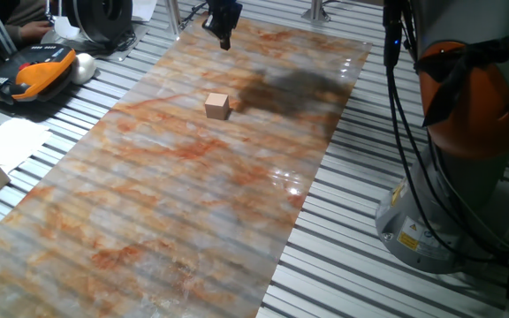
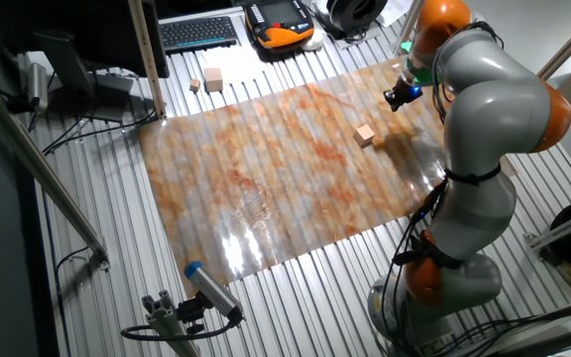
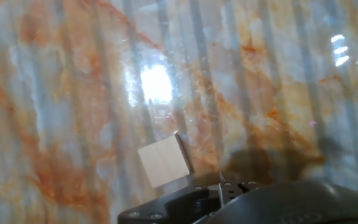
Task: Use the gripper to push the small block from left to right
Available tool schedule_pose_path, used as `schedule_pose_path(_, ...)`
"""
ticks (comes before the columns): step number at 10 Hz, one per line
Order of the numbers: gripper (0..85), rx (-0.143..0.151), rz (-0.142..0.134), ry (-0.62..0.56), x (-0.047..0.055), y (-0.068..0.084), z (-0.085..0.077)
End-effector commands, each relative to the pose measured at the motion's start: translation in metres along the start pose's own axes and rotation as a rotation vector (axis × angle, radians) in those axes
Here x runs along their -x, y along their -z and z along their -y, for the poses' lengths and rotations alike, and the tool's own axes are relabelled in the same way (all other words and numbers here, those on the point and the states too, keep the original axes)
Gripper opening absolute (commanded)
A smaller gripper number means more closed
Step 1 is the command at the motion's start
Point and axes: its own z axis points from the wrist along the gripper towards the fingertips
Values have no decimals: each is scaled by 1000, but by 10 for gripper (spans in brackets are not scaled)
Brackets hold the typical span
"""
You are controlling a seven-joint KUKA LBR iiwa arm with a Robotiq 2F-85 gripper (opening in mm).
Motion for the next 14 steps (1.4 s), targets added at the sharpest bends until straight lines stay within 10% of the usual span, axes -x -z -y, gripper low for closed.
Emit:
schedule_pose_path(1,0,4,7,1,-3,-4,5)
schedule_pose_path(10,0,52,-8,24,37,-57,-1)
schedule_pose_path(14,0,14,-41,44,37,-78,-16)
